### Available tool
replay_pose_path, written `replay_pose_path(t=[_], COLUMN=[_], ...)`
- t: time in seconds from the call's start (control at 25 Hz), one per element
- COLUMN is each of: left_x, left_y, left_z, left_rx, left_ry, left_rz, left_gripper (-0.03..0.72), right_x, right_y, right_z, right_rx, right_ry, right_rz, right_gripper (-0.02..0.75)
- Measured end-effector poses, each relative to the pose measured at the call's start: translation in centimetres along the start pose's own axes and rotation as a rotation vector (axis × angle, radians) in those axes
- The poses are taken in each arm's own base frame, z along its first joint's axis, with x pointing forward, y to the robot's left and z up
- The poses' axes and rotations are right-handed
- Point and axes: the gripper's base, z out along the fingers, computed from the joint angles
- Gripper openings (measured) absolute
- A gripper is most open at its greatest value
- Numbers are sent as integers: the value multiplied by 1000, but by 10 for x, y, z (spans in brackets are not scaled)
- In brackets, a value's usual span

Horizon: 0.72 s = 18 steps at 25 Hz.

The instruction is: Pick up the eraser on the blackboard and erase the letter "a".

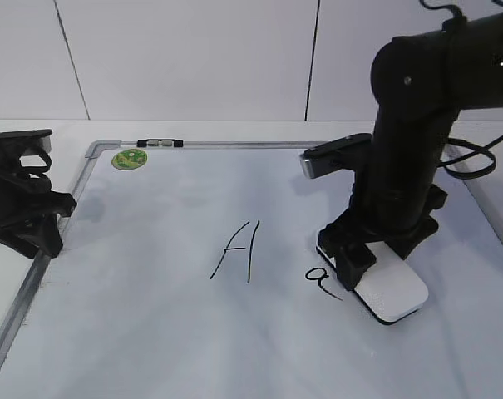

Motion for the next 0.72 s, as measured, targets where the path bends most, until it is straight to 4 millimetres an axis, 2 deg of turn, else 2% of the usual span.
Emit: replay_pose_path(t=[0.24,0.72], left_x=[0,0], left_y=[0,0], left_z=[0,0], left_rx=[0,0], left_ry=[0,3], left_rz=[0,0], left_gripper=[239,239], right_x=[-6,-11], right_y=[3,3], right_z=[17,22], right_rx=[-2,0], right_ry=[16,0], right_rz=[-9,-10], right_gripper=[555,555])
